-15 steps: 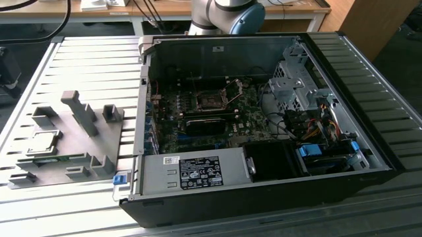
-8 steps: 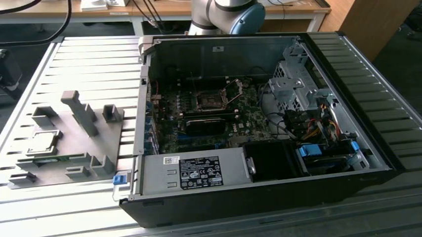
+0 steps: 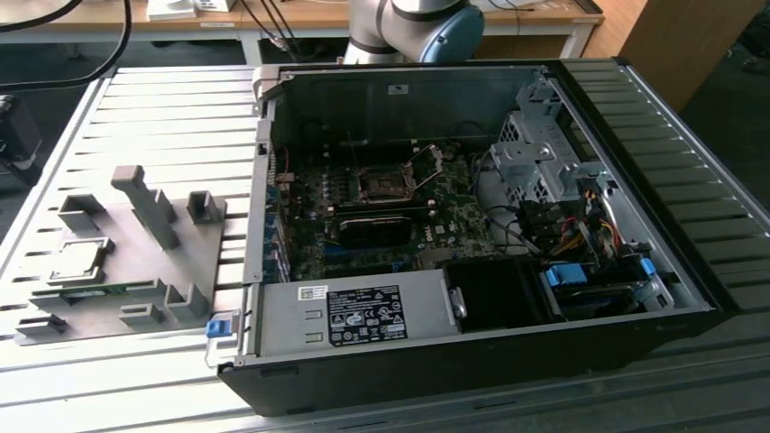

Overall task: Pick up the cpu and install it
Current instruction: 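Pick up the cpu and move it towards the insertion slot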

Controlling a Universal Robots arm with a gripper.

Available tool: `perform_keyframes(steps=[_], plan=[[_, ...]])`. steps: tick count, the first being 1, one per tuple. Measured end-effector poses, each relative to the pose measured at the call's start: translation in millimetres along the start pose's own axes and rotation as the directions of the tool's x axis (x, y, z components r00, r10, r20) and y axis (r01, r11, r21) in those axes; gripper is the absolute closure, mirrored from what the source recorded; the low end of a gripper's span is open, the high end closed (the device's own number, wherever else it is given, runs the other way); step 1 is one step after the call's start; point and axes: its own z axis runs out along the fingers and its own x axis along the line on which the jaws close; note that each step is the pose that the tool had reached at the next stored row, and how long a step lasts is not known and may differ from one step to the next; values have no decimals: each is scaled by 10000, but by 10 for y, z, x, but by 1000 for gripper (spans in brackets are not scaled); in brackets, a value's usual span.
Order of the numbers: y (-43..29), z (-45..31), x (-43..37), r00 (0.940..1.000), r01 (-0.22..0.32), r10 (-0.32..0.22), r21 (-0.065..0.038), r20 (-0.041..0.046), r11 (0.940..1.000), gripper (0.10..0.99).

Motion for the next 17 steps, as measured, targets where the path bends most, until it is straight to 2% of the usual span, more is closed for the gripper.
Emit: perform_keyframes(steps=[6,13,15,17], plan=[[-29,23,10,9999,135,-135,-2,-10,9999,498],[-55,101,8,9999,163,-163,-1,-15,9999,498],[-57,114,8,9999,172,-172,53,-14,9998,498],[-58,128,8,9998,175,-175,174,-5,9997,498]])
